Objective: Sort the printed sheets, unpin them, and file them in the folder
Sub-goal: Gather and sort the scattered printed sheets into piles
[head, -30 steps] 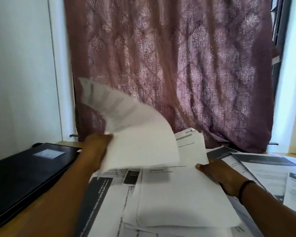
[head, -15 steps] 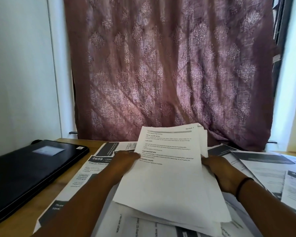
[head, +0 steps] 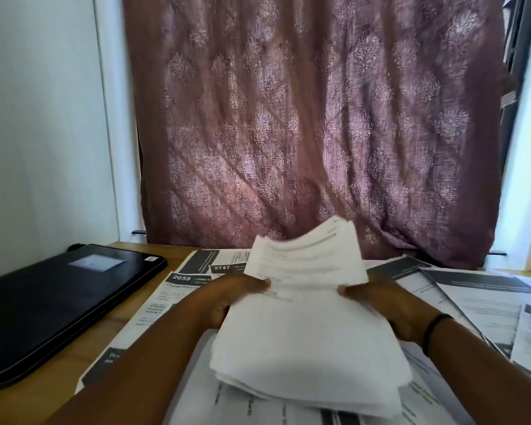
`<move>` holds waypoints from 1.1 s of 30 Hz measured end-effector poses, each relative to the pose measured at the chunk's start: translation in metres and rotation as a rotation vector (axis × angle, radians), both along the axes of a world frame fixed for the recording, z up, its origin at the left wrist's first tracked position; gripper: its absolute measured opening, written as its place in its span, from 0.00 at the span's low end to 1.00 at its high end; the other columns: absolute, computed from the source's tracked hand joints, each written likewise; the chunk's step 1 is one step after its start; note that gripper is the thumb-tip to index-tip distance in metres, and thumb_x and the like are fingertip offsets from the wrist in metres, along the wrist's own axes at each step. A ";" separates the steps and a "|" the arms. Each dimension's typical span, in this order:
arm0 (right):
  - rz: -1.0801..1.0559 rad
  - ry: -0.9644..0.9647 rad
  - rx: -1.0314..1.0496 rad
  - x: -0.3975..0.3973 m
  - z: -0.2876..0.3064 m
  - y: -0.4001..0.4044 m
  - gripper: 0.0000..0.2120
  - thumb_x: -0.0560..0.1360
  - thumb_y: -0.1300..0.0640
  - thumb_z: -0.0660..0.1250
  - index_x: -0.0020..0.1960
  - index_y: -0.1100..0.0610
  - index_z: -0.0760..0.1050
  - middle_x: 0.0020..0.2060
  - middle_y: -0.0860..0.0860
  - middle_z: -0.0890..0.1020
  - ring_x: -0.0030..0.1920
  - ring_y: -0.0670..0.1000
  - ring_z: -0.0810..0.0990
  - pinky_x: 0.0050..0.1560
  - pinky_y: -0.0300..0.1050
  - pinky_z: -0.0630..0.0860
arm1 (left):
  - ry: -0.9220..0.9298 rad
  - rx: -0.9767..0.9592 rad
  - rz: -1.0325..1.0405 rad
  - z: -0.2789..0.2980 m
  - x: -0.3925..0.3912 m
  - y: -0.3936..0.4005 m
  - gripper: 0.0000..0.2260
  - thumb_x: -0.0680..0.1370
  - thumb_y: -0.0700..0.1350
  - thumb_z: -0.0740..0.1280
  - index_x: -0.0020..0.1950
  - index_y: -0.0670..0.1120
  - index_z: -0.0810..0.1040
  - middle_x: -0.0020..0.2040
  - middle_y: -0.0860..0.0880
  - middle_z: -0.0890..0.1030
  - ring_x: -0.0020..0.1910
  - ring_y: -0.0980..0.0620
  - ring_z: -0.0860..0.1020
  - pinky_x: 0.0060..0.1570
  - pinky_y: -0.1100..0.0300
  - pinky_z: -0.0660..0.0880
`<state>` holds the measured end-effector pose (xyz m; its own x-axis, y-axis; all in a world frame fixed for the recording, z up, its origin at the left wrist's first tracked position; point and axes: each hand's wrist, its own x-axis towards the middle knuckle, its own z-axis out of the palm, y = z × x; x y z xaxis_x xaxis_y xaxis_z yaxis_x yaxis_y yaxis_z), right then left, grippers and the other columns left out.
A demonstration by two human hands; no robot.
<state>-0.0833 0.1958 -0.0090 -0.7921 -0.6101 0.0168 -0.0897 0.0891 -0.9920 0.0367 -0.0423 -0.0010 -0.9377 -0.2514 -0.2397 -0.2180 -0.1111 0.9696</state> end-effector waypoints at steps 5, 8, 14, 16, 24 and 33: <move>0.006 -0.143 -0.249 0.008 0.016 0.001 0.19 0.79 0.46 0.60 0.60 0.58 0.78 0.53 0.58 0.84 0.55 0.60 0.82 0.53 0.54 0.80 | 0.239 -0.004 0.135 0.028 0.008 -0.004 0.15 0.77 0.35 0.66 0.64 0.39 0.76 0.56 0.40 0.82 0.53 0.40 0.80 0.55 0.45 0.77; -0.102 -0.067 -0.148 0.013 0.017 0.002 0.21 0.76 0.37 0.59 0.50 0.53 0.79 0.37 0.49 0.85 0.40 0.57 0.82 0.36 0.43 0.76 | 0.288 0.030 0.229 0.048 0.025 -0.021 0.09 0.78 0.36 0.65 0.56 0.41 0.78 0.43 0.43 0.85 0.39 0.45 0.82 0.44 0.48 0.80; -0.180 0.021 -0.040 0.016 0.019 0.005 0.20 0.77 0.39 0.61 0.49 0.56 0.77 0.37 0.56 0.82 0.24 0.53 0.75 0.18 0.36 0.64 | 0.328 0.041 0.424 0.059 0.111 -0.083 0.11 0.77 0.39 0.66 0.59 0.42 0.78 0.53 0.42 0.83 0.46 0.44 0.83 0.49 0.47 0.80; -0.209 0.076 -0.035 0.021 0.020 0.003 0.19 0.77 0.40 0.62 0.48 0.56 0.78 0.37 0.56 0.83 0.25 0.54 0.75 0.19 0.37 0.65 | 0.334 0.058 0.460 0.051 0.148 -0.104 0.11 0.78 0.37 0.64 0.59 0.43 0.78 0.55 0.42 0.83 0.47 0.43 0.83 0.51 0.45 0.79; -0.078 0.674 0.373 0.053 0.025 -0.024 0.08 0.77 0.51 0.65 0.45 0.55 0.80 0.36 0.51 0.84 0.30 0.47 0.79 0.35 0.42 0.74 | 0.146 0.039 0.482 0.006 0.301 -0.163 0.24 0.70 0.39 0.72 0.66 0.42 0.73 0.59 0.38 0.80 0.54 0.38 0.81 0.50 0.40 0.79; 0.473 1.189 0.728 0.210 0.016 -0.139 0.30 0.70 0.28 0.61 0.62 0.47 0.73 0.59 0.48 0.77 0.57 0.50 0.76 0.56 0.46 0.73 | 0.102 0.125 0.608 -0.021 0.353 -0.181 0.31 0.66 0.41 0.78 0.68 0.45 0.73 0.62 0.38 0.78 0.56 0.33 0.79 0.56 0.31 0.71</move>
